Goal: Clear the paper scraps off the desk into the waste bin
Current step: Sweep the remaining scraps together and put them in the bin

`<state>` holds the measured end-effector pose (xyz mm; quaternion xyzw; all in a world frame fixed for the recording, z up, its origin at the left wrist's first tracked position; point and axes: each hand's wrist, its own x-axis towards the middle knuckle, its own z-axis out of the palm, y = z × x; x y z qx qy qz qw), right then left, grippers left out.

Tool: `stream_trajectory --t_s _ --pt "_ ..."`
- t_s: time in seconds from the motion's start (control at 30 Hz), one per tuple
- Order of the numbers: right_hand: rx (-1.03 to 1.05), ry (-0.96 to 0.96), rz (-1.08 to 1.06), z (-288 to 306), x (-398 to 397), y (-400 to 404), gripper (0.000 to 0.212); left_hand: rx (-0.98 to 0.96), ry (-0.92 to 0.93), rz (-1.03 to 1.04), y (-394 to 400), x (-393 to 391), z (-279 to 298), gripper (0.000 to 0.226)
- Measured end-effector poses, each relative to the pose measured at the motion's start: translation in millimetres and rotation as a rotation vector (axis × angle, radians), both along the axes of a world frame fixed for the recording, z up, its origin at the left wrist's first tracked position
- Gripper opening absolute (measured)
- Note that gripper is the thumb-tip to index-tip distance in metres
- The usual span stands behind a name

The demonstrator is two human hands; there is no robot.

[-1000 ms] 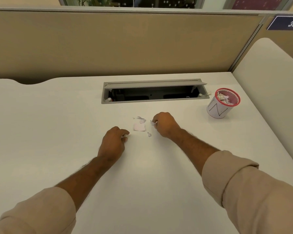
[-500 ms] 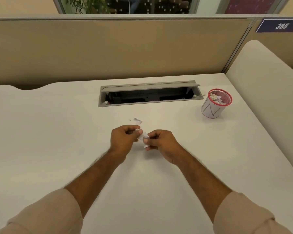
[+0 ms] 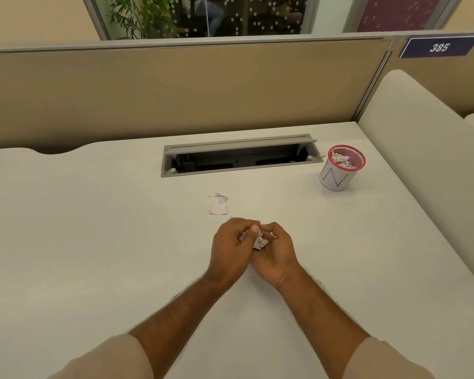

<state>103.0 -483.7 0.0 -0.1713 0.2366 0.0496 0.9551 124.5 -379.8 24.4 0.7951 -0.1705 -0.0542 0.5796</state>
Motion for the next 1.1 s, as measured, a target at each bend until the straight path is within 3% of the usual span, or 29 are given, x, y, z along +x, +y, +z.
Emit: stream_trajectory --t_s 0.17,0.23,0.37,0.47,0.67,0.83,1.0,1.1 --pt "-0.208 0.148 -0.022 5 8 -18 0.016 0.197 -0.337 0.073 21 21 -9 0.015" --pt "-0.391 0.211 -0.010 13 13 -33 0.021 0.393 -0.407 0.114 40 38 -21 0.030" --pt "-0.658 0.215 -0.033 38 27 -75 0.023 0.785 -0.360 0.111 84 73 -47 0.063" --pt "-0.849 0.208 -0.095 61 42 -116 0.024 0.927 -0.292 0.094 109 88 -60 0.083" --pt "-1.331 0.318 -0.248 95 77 -197 0.024 0.948 -0.275 -0.067 123 89 -74 0.093" --pt "-1.796 0.444 -0.232 101 100 -241 0.027 0.937 -0.254 -0.025 115 92 -78 0.094" --pt "-2.018 0.403 -0.071 96 107 -251 0.019 0.978 -0.255 -0.034 114 99 -82 0.097" --pt "-2.049 0.437 0.052 94 106 -257 0.022 0.993 -0.275 -0.039 117 99 -86 0.097"
